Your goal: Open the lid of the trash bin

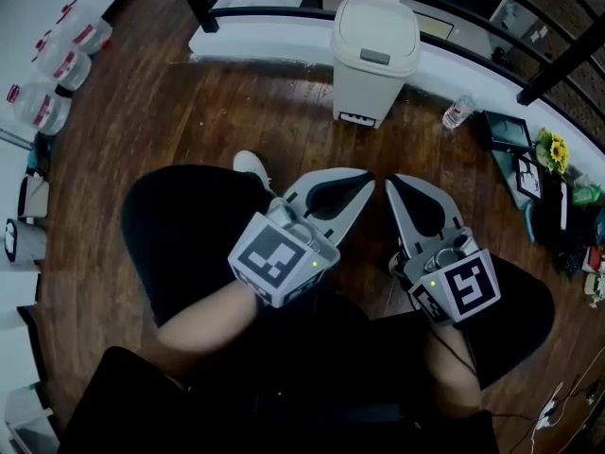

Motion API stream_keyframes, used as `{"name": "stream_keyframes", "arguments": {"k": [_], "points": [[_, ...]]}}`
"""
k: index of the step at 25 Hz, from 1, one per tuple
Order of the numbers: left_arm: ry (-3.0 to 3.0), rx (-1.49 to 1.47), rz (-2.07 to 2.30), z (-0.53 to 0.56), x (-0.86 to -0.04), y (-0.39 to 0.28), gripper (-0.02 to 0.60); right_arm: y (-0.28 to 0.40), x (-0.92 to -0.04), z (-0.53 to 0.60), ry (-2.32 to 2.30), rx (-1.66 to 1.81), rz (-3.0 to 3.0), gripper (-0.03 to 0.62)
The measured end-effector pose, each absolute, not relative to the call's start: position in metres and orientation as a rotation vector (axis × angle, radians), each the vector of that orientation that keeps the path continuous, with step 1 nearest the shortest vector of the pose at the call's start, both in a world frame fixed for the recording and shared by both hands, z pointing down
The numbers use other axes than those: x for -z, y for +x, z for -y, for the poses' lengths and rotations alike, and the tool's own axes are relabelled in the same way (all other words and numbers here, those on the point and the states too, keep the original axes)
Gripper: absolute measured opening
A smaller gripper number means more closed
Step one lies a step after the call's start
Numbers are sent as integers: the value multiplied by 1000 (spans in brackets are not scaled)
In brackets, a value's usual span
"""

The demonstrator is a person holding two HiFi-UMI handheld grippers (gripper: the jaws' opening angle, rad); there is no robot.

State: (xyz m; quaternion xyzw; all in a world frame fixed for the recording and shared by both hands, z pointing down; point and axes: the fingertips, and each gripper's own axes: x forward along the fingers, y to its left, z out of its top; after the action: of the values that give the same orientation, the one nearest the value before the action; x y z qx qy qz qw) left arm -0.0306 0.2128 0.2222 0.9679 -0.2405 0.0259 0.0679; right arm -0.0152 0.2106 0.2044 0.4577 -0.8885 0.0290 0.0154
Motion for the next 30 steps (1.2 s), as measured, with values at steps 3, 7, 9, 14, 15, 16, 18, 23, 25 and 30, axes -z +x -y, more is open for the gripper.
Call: {"name": "stream_keyframes", "arguments": {"k": [3,7,9,14,15,16,18,23,25,30], "points": [[2940,-81,735,-186,-212,-23,41,-4,-199,-184,1412,-51,2737,5],[2902,-97,762,-138,-212,-12,41,14,-186,-131,1427,-27,2752,5],[2887,-106,796,-109,-214,-6,41,24,-186,-101,1434,-40,2749,5],[2906,-163,850,-48,-221,9,41,36,-192,-29,1401,-61,2749,5],[2915,-173,856,-37,-222,13,41,39,-194,-16,1398,-64,2743,5],[2921,-178,862,-26,-223,15,41,42,-198,-3,1398,-72,2735,5],[2915,-187,882,-2,-228,18,41,47,-207,21,1400,-102,2725,5],[2890,-219,945,50,-240,28,41,59,-219,74,1426,-139,2705,5],[2854,-208,967,64,-244,33,41,64,-224,86,1428,-149,2698,5],[2783,-205,997,81,-286,55,41,87,-242,99,1479,-259,2702,5]]}}
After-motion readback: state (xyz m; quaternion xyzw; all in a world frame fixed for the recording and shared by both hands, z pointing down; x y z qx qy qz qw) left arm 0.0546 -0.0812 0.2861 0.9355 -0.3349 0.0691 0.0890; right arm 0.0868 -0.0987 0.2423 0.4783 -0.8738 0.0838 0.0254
